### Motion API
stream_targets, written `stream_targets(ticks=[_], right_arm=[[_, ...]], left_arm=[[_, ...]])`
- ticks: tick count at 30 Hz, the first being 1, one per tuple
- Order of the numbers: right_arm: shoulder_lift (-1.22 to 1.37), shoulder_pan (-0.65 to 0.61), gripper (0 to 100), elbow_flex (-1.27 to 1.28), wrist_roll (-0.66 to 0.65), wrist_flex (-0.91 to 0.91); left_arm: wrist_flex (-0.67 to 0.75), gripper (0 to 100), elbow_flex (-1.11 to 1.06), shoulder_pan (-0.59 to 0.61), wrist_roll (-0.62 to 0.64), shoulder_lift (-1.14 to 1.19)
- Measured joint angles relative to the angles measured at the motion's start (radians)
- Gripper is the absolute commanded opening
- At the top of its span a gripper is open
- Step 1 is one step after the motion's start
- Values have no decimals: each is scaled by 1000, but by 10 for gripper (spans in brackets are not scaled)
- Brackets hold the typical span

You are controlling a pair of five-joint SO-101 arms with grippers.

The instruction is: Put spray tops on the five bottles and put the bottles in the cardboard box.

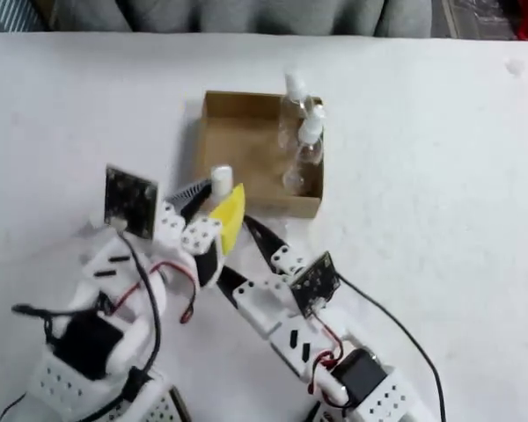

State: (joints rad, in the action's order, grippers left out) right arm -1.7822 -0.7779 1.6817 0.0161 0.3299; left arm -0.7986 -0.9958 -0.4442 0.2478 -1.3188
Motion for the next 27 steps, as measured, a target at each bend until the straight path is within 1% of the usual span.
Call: stream_targets(ticks=[4,9,11,15,17,21,27], right_arm=[[0,9,15,0,-2,2],[0,9,15,0,-2,2],[2,9,15,0,-2,2],[2,11,15,0,-2,3],[-5,35,15,0,2,2],[-2,38,15,0,2,6],[-2,58,15,0,2,6]], left_arm=[[5,21,-117,-26,-5,-163],[6,29,-209,-26,-5,-307],[8,79,-226,-26,-5,-319],[8,234,-232,-26,-5,-324],[-5,273,-236,-26,-5,-324],[-20,275,-249,-18,-5,-315],[-21,275,-249,40,-5,-322]])
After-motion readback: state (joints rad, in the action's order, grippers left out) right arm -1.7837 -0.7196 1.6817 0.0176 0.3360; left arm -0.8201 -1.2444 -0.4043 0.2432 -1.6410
